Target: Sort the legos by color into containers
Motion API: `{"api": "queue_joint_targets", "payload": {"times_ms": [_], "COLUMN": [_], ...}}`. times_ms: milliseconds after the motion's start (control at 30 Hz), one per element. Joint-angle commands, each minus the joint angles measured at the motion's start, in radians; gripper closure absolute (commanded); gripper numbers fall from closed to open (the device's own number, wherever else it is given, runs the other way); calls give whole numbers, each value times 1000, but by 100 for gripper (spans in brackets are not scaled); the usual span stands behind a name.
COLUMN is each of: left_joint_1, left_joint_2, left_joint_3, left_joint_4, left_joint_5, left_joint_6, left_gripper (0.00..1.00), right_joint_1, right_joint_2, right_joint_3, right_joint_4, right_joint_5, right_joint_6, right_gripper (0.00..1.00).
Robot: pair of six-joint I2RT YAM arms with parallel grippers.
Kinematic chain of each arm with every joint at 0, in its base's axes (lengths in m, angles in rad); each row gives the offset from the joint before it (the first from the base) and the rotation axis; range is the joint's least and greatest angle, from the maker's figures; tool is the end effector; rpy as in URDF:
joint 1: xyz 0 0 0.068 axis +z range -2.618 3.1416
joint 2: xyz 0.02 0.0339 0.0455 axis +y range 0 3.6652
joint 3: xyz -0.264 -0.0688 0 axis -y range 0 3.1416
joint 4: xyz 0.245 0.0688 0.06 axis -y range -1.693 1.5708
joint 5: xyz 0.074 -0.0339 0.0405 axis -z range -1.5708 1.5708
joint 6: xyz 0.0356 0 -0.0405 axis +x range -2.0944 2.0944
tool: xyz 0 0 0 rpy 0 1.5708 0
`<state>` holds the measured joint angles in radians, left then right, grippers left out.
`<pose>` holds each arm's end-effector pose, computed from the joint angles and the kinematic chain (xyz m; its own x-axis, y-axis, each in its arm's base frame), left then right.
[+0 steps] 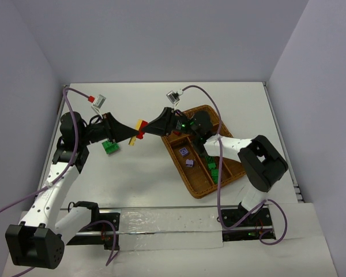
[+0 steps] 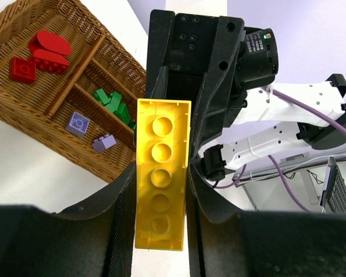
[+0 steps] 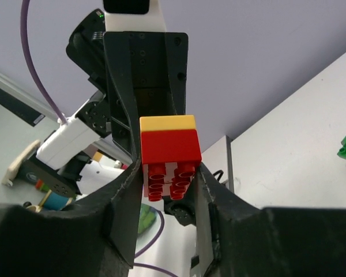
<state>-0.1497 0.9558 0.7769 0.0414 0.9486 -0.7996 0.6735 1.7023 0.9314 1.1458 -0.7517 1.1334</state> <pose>0.2066 -0.0604 0.3316 -0.7275 -0.3129 -0.6105 0.5182 0.3327 -0.7879 0.2703 0.2468 0.2842 -0.7415 0.2550 -0.6207 -0.6627 -0.1329 0.7370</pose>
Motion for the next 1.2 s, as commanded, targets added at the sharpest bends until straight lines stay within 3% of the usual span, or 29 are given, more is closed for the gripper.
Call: {"api": "queue_joint_targets", "payload": {"times_ms": [0,167,500,833,1033,1167], "left_joint_1": [-4,-2,1,2,-5,-45], "left_joint_2": [-15,-38,-42,-29,-11,-1], "left_joint_3": [44,93,117,136,124,129], "left_joint_4": [6,-93,-111,-182,-169,-175], "left_joint_5": [1,-76,-80,-163,-175,-218], "left_joint_6": [8,44,52,79,63,54], "left_gripper": [100,100,100,100,100,100], "right_joint_1": [6,-20,-33,-128,-213,-270], "right_joint_2": [-24,-52,-127,-375,-328,-230], "right_joint_3": [9,-76,-108,-119,-29,59], "right_joint_4": [-37,-57,-217,-883,-1072,-1114], "right_joint_5": [36,110,174,585,724,726], "right_joint_6": [-61,-56,-162,-462,-542,-582], "right_gripper": [100,100,100,100,100,99]}}
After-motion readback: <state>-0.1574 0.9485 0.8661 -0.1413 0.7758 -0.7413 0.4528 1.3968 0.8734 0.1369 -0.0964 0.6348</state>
